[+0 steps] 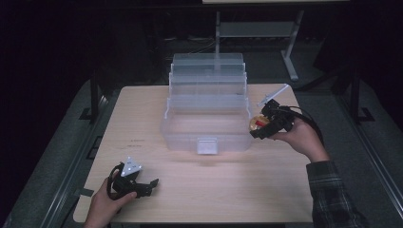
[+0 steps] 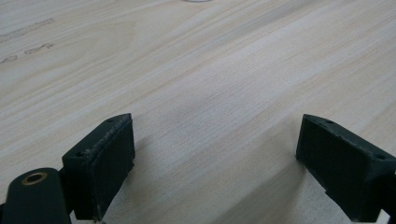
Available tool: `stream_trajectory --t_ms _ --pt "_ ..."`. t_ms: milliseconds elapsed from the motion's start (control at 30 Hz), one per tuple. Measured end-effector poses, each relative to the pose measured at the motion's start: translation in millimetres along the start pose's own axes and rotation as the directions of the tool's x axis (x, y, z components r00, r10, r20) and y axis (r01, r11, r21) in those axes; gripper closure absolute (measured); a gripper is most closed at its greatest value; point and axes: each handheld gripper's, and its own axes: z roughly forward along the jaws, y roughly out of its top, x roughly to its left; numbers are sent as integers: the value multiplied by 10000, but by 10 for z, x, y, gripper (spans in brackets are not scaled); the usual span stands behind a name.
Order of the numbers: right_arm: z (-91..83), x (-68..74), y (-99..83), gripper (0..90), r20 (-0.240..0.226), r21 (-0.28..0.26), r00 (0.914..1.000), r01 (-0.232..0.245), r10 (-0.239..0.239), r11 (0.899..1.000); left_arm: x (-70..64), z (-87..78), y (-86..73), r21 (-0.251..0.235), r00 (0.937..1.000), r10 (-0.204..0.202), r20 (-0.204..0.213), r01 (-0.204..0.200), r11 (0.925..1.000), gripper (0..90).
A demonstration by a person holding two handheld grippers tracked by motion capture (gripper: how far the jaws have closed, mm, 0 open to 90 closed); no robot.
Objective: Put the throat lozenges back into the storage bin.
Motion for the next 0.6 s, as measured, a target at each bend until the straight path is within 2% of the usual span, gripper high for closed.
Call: stream_trajectory --t_ms 600 --pt "117 27 275 198 -110 -14 9999 126 -126 9999 0 0 0 -1 10000 -4 1 4 10000 107"
